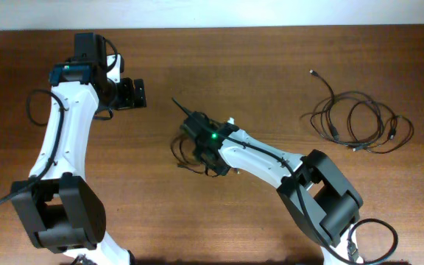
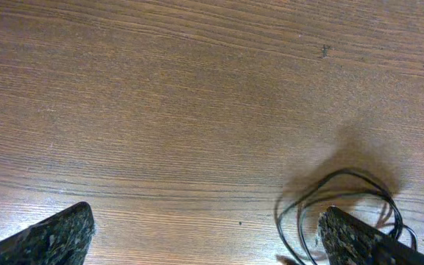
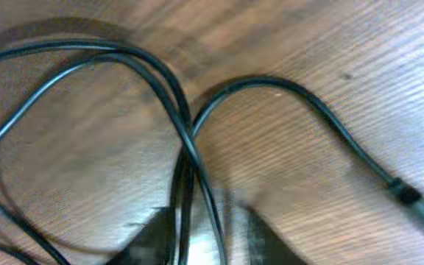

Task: Untangle cables
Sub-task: 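Lift the grasped black cable and carry it up and right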

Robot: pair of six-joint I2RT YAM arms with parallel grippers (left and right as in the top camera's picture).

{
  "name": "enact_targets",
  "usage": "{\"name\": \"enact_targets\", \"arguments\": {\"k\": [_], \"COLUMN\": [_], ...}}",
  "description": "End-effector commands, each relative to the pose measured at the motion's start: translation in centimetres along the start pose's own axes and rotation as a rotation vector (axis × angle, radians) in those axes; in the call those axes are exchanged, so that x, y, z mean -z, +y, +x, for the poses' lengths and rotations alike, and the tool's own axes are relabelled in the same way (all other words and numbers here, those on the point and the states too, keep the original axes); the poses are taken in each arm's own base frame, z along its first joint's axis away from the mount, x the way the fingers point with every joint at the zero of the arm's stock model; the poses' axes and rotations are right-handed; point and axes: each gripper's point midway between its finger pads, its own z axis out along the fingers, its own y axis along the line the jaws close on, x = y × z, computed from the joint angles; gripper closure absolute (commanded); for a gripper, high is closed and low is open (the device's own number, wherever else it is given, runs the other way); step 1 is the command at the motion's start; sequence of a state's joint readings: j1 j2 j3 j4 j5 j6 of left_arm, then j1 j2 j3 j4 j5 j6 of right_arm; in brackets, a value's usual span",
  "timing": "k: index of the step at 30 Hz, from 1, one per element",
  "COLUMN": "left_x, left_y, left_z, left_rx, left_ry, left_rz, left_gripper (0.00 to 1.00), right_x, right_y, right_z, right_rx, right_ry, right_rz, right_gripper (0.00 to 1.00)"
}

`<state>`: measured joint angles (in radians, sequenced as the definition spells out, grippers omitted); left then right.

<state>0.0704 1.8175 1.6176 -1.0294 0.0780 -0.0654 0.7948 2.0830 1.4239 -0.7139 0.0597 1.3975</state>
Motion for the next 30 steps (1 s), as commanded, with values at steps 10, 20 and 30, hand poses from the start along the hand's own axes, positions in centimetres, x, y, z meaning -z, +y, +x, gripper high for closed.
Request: {"name": "enact_targets", "arguments": {"k": [10,20,30], "left_x": [0.2,0.2,0.2], "left_y": [0.0,0.0,0.0], "left_z": [-0.1,-0.1,-0.1], "left_rx": [0.01,0.01,0.01], "left_ry": [-0.004,-0.004,-0.004], "left_rz": [0.003,0.003,0.003], "left_gripper": [0.01,0.01,0.01], "right_x": [-1.5,19.9,23.7], "right_y": [-4.8,6.3,1.9], "right_z": [0.6,-7.2,-21.1], "right_rx": [0.045,0.891,0.684], "right_ry": [0.041,-0.16,-0.079], "right_rz": [0.198,-0.181,-0.531], "right_gripper": [0.96,0.96,0.96]}}
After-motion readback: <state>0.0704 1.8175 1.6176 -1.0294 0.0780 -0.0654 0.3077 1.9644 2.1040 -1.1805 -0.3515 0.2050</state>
